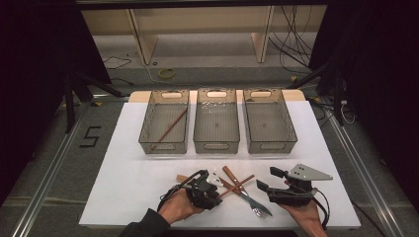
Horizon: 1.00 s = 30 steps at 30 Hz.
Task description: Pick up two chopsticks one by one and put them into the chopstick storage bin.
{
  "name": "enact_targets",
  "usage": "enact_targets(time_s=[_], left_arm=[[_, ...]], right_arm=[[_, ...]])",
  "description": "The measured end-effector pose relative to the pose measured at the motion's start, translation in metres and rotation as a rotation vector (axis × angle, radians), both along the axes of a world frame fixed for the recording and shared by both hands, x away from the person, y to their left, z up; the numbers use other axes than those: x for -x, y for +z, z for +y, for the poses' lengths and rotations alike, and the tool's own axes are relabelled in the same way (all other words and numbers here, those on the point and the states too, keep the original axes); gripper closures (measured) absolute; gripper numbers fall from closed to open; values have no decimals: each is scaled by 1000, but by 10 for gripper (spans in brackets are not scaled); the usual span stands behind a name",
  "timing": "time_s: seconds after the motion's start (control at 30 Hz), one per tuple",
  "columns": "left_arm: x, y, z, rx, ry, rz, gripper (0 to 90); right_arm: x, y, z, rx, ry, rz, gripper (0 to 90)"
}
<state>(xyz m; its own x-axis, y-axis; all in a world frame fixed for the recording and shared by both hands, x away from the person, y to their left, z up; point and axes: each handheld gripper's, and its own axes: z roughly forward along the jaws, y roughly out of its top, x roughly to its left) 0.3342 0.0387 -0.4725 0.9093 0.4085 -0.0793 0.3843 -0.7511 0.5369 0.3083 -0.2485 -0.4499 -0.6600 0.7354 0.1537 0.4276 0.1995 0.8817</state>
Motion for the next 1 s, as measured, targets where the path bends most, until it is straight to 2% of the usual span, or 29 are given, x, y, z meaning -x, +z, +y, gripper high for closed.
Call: enact_targets(time_s=[0.23,0.37,0.47,0.7,1.0], left_arm=[[-1,-1,1,-14,-1,-19,822],[-2,-1,2,-4,-1,-12,832],[-2,-1,4,-8,3,-26,836],[-5,4,10,39,7,-20,838],[-6,12,15,62,6,-22,839]], right_arm=[[0,0,0,1,2,-2,291],[0,0,0,1,0,0,291],[0,0,0,-1,-1,-2,291],[0,1,-1,-3,-1,-2,292],[0,0,0,-4,0,-2,292]])
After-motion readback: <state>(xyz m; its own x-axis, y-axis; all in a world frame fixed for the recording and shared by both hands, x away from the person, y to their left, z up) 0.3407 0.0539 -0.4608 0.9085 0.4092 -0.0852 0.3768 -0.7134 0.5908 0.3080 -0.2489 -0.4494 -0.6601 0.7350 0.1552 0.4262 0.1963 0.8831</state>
